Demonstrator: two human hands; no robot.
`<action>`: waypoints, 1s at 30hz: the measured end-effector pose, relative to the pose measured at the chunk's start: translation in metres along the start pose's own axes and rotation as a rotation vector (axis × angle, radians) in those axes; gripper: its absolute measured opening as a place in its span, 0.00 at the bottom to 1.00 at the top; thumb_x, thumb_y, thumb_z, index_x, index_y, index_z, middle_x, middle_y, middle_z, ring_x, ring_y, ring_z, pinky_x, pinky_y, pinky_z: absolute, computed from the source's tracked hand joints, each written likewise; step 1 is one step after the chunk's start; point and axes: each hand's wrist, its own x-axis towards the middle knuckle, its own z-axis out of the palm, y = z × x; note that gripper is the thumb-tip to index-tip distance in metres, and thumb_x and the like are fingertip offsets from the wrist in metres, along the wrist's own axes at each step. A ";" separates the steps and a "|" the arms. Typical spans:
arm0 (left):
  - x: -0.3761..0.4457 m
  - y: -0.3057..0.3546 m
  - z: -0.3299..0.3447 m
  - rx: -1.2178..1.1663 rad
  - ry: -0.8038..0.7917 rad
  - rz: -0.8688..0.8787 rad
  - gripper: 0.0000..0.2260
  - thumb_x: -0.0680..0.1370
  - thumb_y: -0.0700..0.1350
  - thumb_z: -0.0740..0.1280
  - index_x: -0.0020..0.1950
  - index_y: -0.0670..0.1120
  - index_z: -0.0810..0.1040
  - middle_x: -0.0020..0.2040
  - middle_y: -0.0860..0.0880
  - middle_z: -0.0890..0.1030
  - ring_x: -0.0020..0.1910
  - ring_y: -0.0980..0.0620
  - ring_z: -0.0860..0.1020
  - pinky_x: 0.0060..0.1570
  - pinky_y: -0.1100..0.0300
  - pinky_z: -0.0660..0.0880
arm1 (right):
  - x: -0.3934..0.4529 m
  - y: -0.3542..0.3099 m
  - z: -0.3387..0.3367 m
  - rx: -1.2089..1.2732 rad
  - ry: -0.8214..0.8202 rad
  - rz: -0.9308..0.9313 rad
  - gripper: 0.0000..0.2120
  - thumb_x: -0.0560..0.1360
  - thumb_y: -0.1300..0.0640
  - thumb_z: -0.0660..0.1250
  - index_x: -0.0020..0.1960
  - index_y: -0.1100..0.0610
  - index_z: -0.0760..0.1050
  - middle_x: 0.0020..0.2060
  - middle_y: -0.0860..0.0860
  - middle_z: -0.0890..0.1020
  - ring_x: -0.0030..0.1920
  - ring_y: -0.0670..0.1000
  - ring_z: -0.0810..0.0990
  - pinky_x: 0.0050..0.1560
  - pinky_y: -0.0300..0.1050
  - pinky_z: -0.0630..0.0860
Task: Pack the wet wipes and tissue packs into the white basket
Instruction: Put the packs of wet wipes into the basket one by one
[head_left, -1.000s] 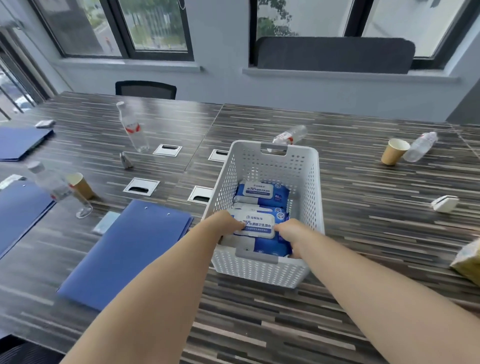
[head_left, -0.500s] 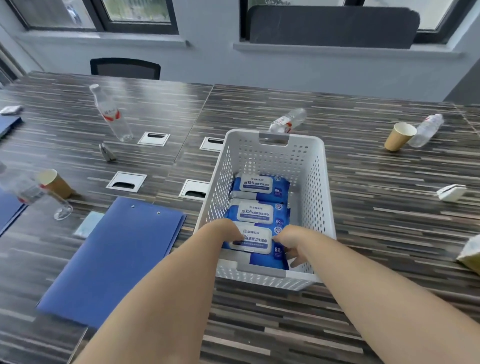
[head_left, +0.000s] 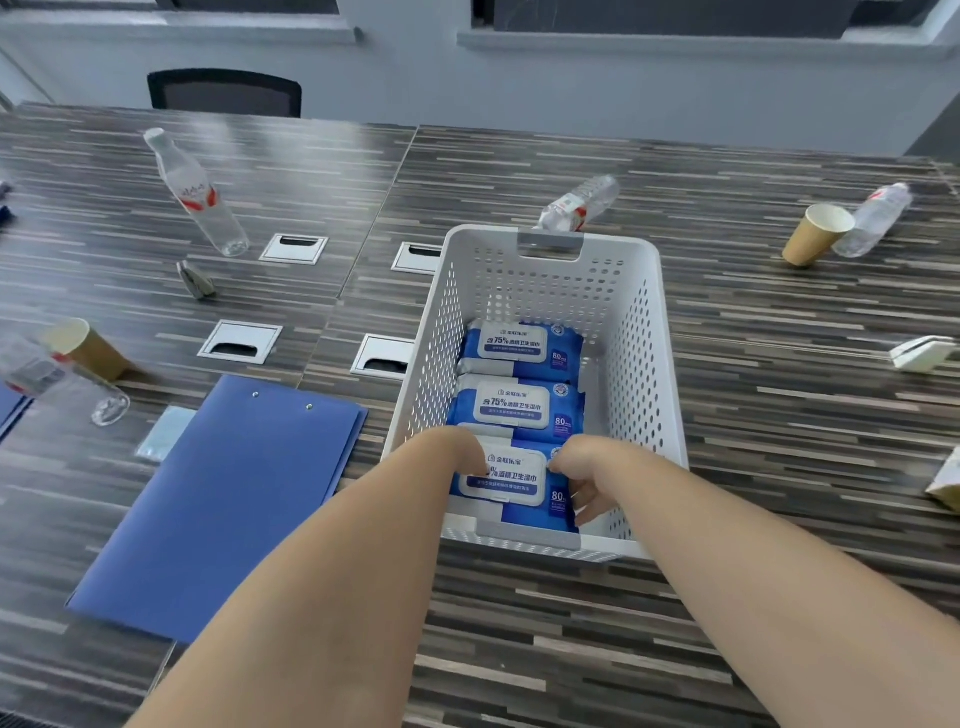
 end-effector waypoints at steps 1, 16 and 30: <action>0.001 0.000 0.000 0.002 0.006 -0.002 0.22 0.82 0.46 0.60 0.72 0.38 0.63 0.70 0.39 0.70 0.67 0.41 0.71 0.67 0.50 0.69 | 0.001 0.000 0.001 0.013 -0.007 0.012 0.15 0.78 0.53 0.62 0.60 0.61 0.67 0.60 0.60 0.78 0.57 0.60 0.80 0.57 0.58 0.78; 0.011 0.000 0.003 0.029 0.016 0.003 0.22 0.82 0.46 0.59 0.73 0.38 0.62 0.71 0.40 0.69 0.68 0.42 0.71 0.67 0.51 0.69 | 0.004 -0.001 0.004 0.081 -0.068 0.073 0.19 0.78 0.54 0.63 0.67 0.59 0.64 0.60 0.60 0.77 0.58 0.61 0.78 0.56 0.59 0.78; -0.012 0.002 -0.013 -0.676 0.255 0.184 0.29 0.79 0.53 0.64 0.76 0.46 0.60 0.68 0.44 0.72 0.60 0.47 0.74 0.60 0.53 0.74 | -0.035 -0.017 -0.005 0.570 0.098 -0.306 0.11 0.77 0.52 0.64 0.56 0.55 0.68 0.49 0.53 0.74 0.56 0.53 0.72 0.60 0.53 0.70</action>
